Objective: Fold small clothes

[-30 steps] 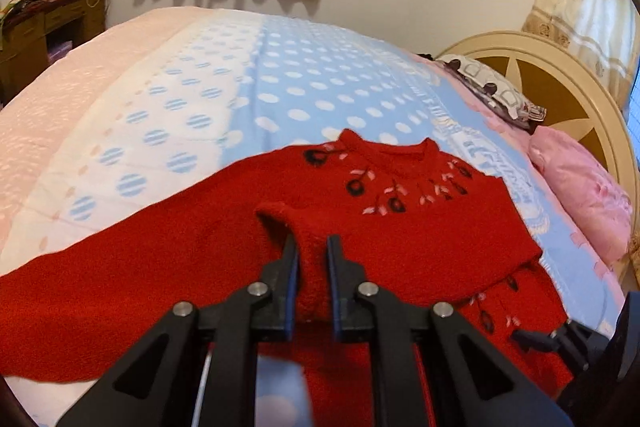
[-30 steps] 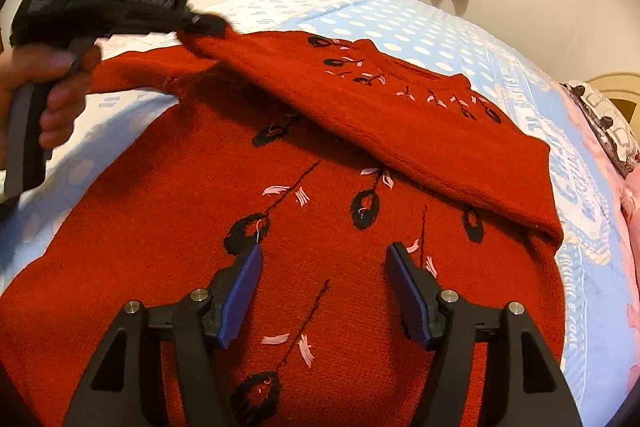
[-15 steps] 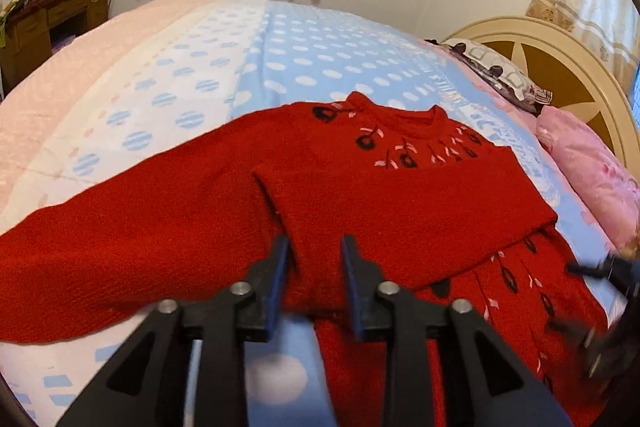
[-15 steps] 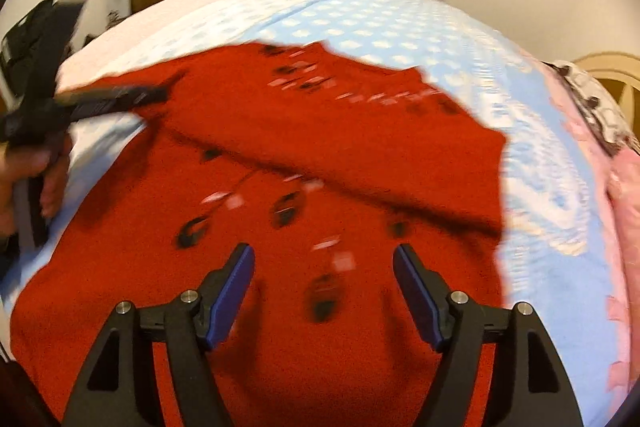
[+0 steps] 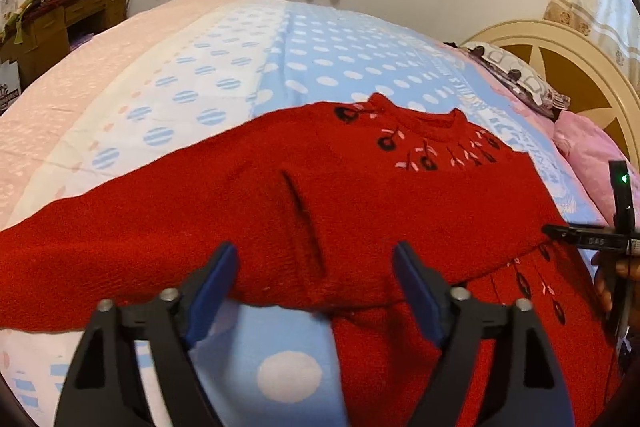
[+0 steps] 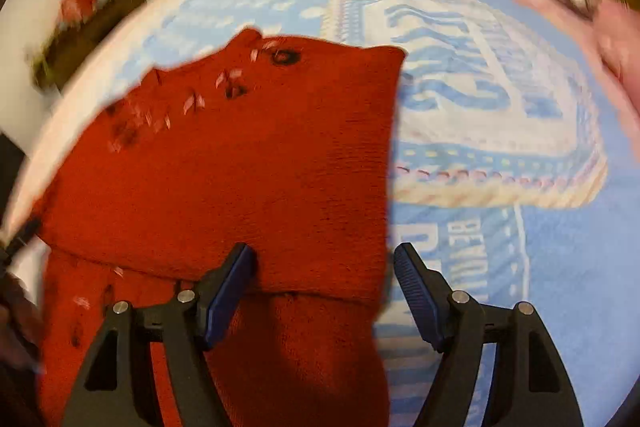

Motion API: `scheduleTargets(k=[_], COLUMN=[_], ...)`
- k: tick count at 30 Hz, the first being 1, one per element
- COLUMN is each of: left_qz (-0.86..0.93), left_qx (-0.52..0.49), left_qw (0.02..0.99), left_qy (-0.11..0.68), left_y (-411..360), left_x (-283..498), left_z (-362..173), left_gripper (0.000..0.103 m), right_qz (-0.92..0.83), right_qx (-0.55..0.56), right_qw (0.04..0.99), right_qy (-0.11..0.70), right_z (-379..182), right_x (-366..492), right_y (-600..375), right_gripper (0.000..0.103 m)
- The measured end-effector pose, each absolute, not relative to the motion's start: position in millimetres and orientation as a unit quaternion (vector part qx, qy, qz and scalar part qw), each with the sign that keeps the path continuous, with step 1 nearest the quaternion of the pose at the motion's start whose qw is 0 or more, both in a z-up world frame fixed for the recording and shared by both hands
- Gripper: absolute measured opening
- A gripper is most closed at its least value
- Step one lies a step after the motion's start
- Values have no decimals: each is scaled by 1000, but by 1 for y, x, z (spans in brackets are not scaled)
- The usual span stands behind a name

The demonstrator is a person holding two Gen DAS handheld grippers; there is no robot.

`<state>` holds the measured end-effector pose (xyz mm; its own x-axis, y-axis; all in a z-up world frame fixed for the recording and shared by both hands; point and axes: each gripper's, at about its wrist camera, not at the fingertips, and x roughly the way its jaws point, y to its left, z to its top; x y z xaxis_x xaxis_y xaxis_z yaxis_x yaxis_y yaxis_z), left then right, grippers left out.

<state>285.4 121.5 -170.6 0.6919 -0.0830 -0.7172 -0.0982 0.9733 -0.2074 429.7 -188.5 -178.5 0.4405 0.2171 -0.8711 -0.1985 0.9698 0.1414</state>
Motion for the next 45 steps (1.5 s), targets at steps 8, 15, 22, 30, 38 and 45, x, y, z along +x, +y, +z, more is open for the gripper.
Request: scheduleTargets(k=[8,15,22,30,38,45], left_qz=[10,30,84,210,310,326], left_qx=[-96,-99,-89,-76,-106,-170], left_qw=[910,917,917,901,874,854], left_qy=[403,385,379,371,360,368], left_y=[115,131,179,277,353,381], left_x=[288,267,231,178,142,151], left_z=[-176,-163,-156,-148,-152,-169], left_gripper=[92,93,96,95,95,92], right_qz=[171,150,123,181,222,227], right_qx=[-56,-59,-136,-130,-175,-206], right_qw=[881,854,860,864,858,858], right_qy=[438,495,477,452,428,413], right_z=[-129,-175,-165,-148,-149,-153], right_x=[404,417,395,355,311,285], right_y=[-137,-133,-120,-100,-69,-62], right_gripper=[74,74,74,74,74,74])
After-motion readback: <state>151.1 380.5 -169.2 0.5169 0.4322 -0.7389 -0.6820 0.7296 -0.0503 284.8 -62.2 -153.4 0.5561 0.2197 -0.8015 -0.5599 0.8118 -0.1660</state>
